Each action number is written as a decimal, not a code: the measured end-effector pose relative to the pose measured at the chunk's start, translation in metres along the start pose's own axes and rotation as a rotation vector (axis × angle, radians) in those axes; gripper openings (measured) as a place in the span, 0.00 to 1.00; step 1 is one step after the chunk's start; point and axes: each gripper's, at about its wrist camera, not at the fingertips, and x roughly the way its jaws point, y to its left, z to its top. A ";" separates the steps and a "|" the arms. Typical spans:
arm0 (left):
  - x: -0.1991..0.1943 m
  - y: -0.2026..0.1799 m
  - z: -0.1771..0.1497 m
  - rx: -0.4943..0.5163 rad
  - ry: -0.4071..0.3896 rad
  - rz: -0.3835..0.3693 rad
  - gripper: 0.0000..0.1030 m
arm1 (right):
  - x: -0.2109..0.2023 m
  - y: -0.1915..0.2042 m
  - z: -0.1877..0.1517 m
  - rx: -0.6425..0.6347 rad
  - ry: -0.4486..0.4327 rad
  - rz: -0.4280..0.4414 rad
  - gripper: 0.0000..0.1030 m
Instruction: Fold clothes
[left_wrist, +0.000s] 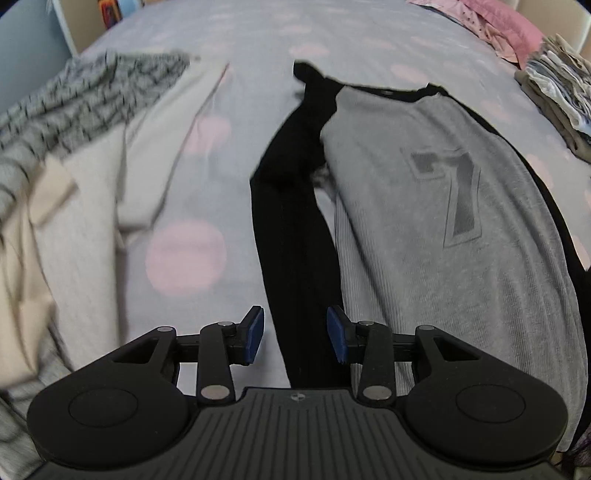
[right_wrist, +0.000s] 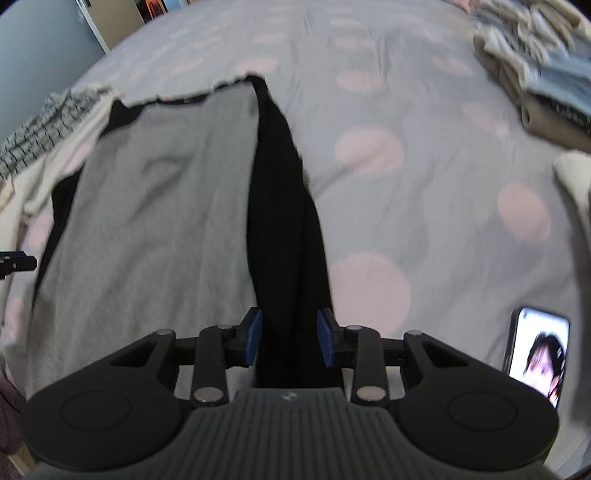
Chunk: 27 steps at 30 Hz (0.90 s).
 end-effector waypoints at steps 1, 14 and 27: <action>0.002 0.001 -0.001 -0.014 0.006 -0.006 0.35 | 0.004 0.000 -0.002 -0.007 0.009 -0.007 0.34; 0.013 0.006 -0.006 -0.053 0.065 0.008 0.05 | -0.024 -0.027 0.022 0.110 -0.093 -0.113 0.01; 0.013 0.013 0.000 -0.103 0.080 -0.007 0.04 | -0.057 -0.144 0.096 0.428 -0.263 -0.332 0.01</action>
